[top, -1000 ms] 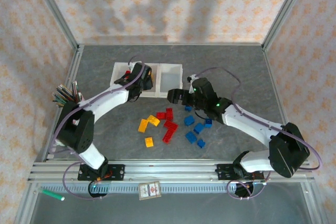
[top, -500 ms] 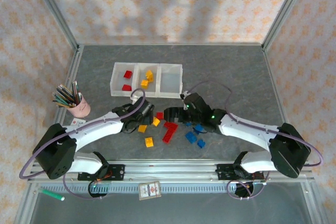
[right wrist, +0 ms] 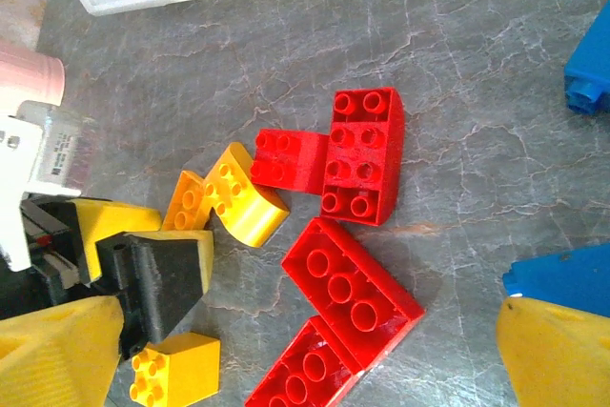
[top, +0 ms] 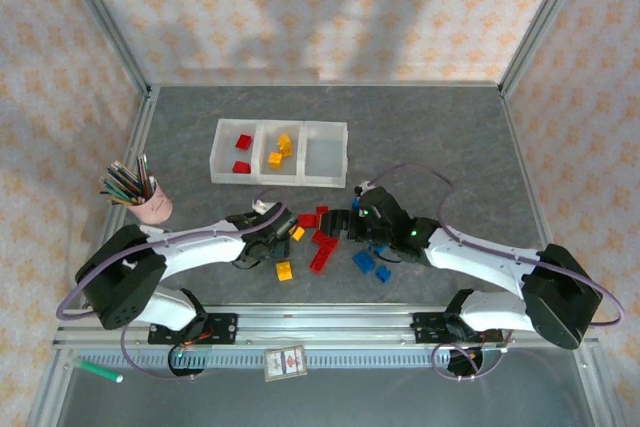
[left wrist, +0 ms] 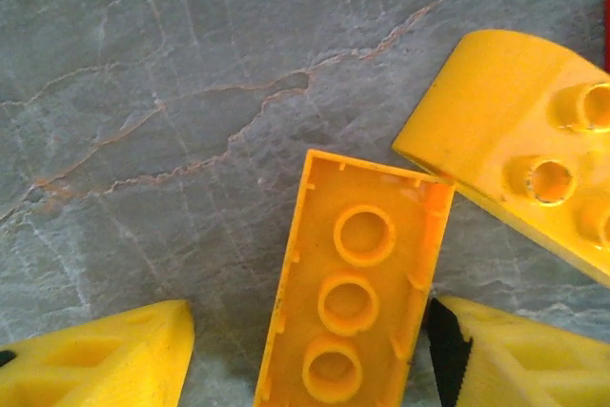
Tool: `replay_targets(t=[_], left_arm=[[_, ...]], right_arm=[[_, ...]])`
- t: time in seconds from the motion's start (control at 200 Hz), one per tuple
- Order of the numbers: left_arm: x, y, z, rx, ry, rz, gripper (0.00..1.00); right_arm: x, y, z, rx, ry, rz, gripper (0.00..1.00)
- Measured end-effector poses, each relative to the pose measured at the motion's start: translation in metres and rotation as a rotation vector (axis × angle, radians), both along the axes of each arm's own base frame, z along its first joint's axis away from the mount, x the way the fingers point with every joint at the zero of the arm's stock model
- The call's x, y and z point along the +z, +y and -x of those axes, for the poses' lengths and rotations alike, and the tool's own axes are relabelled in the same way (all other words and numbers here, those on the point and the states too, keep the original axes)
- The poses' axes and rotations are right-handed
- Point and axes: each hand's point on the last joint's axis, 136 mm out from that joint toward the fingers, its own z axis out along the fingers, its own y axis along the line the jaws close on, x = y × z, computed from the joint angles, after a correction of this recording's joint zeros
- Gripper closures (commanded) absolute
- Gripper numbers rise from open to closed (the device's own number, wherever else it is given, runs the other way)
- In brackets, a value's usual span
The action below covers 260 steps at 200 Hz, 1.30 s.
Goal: Sort the legos into containers by color
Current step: Pick up the lego from the middle-left of the table, then place the lego in the container.
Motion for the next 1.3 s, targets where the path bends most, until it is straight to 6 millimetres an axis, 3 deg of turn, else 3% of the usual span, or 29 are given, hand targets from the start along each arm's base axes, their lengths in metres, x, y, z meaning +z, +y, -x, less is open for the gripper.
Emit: replay_targets(t=[0.435,0.611,0.746,0.886,1.011,1.181,1.301], left_arm=[[0.000,-0.012,-0.007,-0.014,-0.031,0.026,0.67],[0.001,-0.012,-0.008,-0.013,-0.040,0.033,0.73],[0.004,-0.007,-0.008,-0.003,-0.058,0.029,0.73],[0.022,-0.003,-0.016,0.020,-0.119,0.049,0.72],[0.053,-0.001,-0.041,0.073,-0.192,0.072,0.72],[0.108,0.003,-0.101,0.168,-0.323,0.112,0.72],[0.121,0.005,-0.140,0.201,-0.357,0.100,0.72]], right_arm=[[-0.006,0.000,-0.002,-0.006,0.006,0.016,0.00],[-0.006,0.000,-0.003,-0.008,0.006,0.020,0.00],[0.005,0.005,-0.008,-0.006,-0.017,0.006,0.00],[0.021,0.010,-0.015,-0.007,-0.052,-0.013,0.00],[0.034,0.010,-0.025,-0.025,-0.077,-0.030,0.00],[0.043,-0.004,-0.047,-0.092,-0.094,-0.040,0.00],[0.045,-0.016,-0.060,-0.137,-0.097,-0.043,0.00]])
